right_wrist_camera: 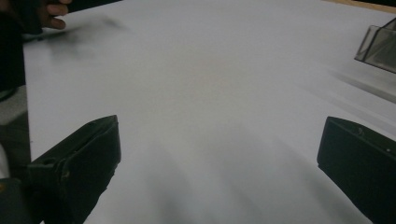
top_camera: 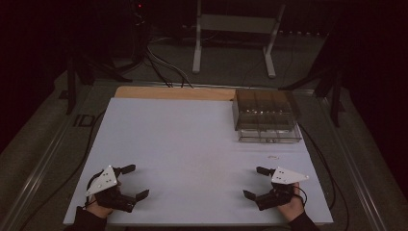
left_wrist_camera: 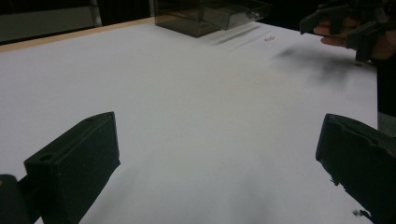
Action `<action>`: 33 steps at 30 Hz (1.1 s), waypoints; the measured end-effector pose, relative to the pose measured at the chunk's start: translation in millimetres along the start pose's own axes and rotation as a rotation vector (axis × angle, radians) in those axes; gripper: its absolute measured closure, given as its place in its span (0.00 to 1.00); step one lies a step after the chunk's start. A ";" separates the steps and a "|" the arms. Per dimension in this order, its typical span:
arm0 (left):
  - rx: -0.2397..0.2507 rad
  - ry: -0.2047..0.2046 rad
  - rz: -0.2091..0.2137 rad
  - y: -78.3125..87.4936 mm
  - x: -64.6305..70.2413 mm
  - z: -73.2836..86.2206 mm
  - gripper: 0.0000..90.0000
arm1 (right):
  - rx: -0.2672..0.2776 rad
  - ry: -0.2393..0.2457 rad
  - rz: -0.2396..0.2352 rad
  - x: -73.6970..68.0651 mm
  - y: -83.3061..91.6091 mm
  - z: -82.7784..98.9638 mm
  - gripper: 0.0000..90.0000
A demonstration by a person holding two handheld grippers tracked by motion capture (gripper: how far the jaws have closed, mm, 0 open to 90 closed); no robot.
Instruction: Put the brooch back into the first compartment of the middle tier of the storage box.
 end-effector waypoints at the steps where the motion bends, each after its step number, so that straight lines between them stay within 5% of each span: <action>1: 0.004 0.000 0.003 -0.3 0.4 -0.4 0.00 | 0.000 0.003 0.005 0.1 0.3 0.0 0.00; 11: 0.006 -0.017 0.022 -4.3 2.4 -3.4 0.00 | -0.023 0.017 0.033 5.0 -3.0 0.7 0.00; 24: 0.030 -0.009 0.047 -3.2 3.7 -5.3 0.00 | -0.059 0.008 -0.053 -5.6 -3.7 -2.0 0.00; 33: 0.023 -0.017 0.047 -1.7 5.1 -5.1 0.00 | -0.021 0.028 -0.089 -17.1 -2.9 -11.6 0.00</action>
Point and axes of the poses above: each handheld gripper's, and its own axes: y roughly backward along the jaws, z roughly out of its underside, x roughly to its right, the point moved 3 cm from there along -y, roughly forward along the jaws, and after that the axes turned 9 degrees about -y, right-handed, at the moved point
